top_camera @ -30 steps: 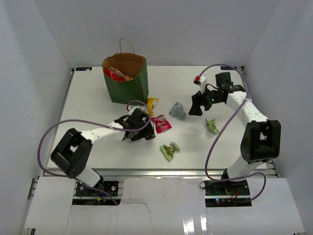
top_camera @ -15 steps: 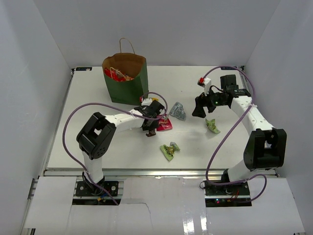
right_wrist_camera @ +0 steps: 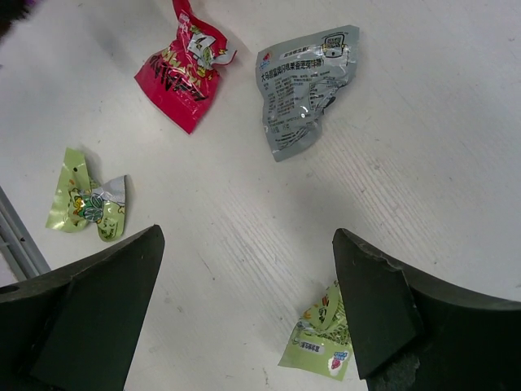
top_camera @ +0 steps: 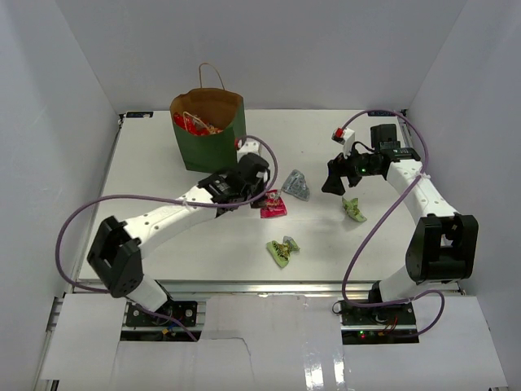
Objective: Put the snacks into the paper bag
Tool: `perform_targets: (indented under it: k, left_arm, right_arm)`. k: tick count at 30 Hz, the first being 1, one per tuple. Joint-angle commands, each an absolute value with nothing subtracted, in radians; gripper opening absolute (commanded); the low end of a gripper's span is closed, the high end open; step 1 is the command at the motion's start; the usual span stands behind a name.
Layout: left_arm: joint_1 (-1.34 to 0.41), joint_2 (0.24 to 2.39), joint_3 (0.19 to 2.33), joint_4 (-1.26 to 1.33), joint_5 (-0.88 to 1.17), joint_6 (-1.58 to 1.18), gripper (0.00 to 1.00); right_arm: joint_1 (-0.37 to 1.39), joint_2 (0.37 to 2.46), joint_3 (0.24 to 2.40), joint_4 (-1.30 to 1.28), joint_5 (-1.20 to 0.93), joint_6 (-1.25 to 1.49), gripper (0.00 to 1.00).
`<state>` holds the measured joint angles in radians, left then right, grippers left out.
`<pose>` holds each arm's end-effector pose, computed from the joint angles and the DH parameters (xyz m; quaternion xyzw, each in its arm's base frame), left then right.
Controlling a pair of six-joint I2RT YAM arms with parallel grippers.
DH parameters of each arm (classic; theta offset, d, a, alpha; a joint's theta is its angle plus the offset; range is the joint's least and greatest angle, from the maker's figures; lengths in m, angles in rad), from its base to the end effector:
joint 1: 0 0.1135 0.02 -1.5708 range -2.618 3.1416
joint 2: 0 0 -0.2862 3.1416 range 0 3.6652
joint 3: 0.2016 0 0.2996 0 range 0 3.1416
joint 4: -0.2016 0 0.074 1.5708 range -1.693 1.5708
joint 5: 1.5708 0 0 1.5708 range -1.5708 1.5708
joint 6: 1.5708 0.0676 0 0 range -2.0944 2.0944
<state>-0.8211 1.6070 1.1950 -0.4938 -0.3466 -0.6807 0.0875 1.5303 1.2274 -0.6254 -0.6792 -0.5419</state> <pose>0.2950 -0.2831 0.2287 0.0092 0.9327 -0.1002 0.3463 0.3772 0.0757 0.2678 -0.3769 0.8182 0.2409 0.3613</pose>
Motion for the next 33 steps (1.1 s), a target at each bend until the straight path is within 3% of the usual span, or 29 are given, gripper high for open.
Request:
perform_targets:
  k: [1,7,14,22,27,28,31,33]
  left_arm:
    - [-0.812,1.453,1.338,-0.402,-0.337,-0.552,0.28]
    - [-0.741,1.52,1.638,-0.41,-0.406,-0.457,0.29]
    - [-0.487,1.718,1.998,-0.531,-0.446,-0.531,0.29]
    - [-0.417,1.859,2.132,-0.557,-0.459,-0.5,0.33]
    - [-0.414,1.868,2.131,-0.578,-0.482,-0.515,0.58]
    - [-0.414,1.868,2.123,-0.578,-0.485,-0.517,0.68]
    - [-0.413,1.861,2.125,-0.581,-0.486,-0.518,0.8]
    - [-0.411,1.858,2.135,-0.58,-0.477,-0.518,0.82]
  right_arm:
    - [0.078,1.505,1.249,-0.597,-0.715,-0.565,0.9]
    - [0.075,1.513,1.261,-0.597,-0.723,-0.569,0.9]
    - [0.068,1.496,1.243,-0.595,-0.727,-0.578,0.9]
    - [0.048,1.486,1.232,-0.591,-0.73,-0.578,0.9]
    - [0.034,1.489,1.239,-0.594,-0.724,-0.583,0.9]
    - [0.031,1.494,1.241,-0.594,-0.723,-0.58,0.9]
    - [0.026,1.496,1.243,-0.595,-0.719,-0.578,0.9]
    - [0.023,1.496,1.246,-0.6,-0.719,-0.581,0.9]
